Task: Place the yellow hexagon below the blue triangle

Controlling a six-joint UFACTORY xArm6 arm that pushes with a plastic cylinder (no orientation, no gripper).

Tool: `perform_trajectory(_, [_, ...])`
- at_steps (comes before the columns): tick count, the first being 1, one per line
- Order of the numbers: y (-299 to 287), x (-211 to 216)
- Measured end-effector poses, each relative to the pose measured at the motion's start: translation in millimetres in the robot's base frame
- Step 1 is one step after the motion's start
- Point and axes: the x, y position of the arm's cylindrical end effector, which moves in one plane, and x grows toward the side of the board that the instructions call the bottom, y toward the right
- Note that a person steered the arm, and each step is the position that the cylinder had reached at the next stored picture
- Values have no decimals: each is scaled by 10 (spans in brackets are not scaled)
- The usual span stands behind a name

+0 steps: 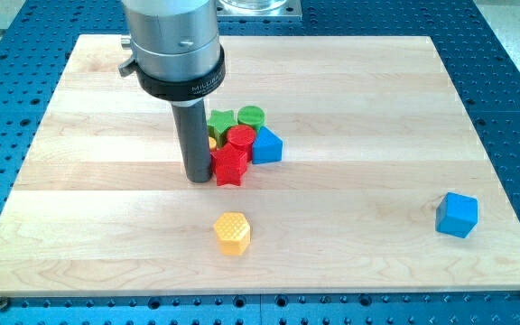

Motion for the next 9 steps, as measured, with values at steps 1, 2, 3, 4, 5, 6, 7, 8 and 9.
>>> perform_trajectory(1, [-4,1])
perform_trajectory(2, [-29,14])
perform_trajectory(3, [-316,374])
perform_trajectory(4, [-139,537])
perform_trajectory(5, [-231,705])
perform_trajectory(6, [-152,1177])
perform_trajectory(7, [10,1385])
perform_trajectory(8, [356,1210])
perform_trajectory(9, [338,619])
